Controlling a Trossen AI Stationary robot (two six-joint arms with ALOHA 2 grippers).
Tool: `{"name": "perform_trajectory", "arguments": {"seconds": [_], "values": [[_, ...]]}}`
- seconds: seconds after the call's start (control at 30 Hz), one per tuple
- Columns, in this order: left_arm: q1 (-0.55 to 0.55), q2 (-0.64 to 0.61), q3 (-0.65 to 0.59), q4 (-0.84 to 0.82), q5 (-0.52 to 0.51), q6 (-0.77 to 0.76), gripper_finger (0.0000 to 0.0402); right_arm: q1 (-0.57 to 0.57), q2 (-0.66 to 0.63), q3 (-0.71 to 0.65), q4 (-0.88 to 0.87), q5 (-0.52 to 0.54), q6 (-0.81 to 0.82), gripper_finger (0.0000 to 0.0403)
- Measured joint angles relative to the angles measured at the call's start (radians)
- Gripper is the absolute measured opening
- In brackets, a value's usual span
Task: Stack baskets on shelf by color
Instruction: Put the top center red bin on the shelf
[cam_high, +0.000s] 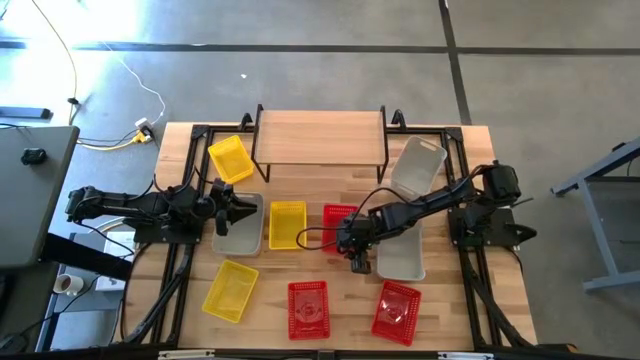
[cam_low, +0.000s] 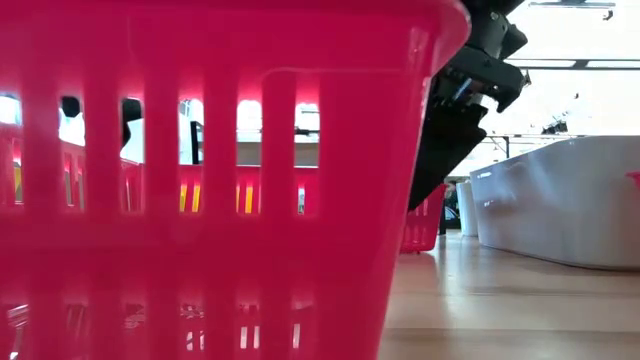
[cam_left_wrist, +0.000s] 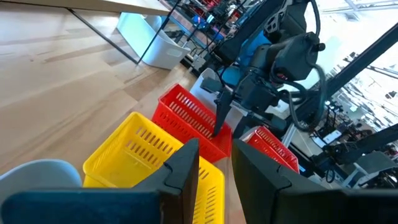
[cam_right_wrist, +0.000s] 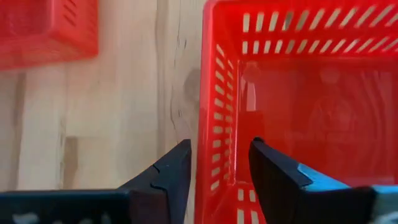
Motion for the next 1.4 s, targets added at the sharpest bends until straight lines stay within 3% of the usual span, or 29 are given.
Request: {"name": "perform_trajectory", "arguments": {"seconds": [0.23, 0.57, 0.8, 0.93, 1.13, 1.4], "values": [[0.000, 0.000, 0.000, 0.002, 0.000, -0.002, 0.0086, 0.000, -0.007, 0.000, -0.007, -0.035, 0.055, 0.0013], [0.000, 0.000, 0.000, 0.002, 0.001, 0.014, 0.0086, 0.002, -0.123, 0.000, -0.004, -0.111, 0.184, 0.0005], [0.000, 0.000, 0.000, 0.003, 0.001, 0.014, 0.0086, -0.002, -0.288, 0.000, 0.006, -0.102, 0.245, 0.0001], [0.000, 0.000, 0.000, 0.003, 0.000, 0.016, 0.0086, -0.020, -0.386, 0.000, 0.027, -0.043, 0.235, 0.0001], [0.000, 0.000, 0.000, 0.004, -0.005, 0.016, 0.0086, -0.072, -0.538, 0.000, 0.040, 0.083, 0.090, 0.0000], [0.000, 0.000, 0.000, 0.005, -0.008, -0.049, 0.0086, -0.200, -0.698, 0.000, 0.080, 0.272, -0.288, 0.0000]]}}
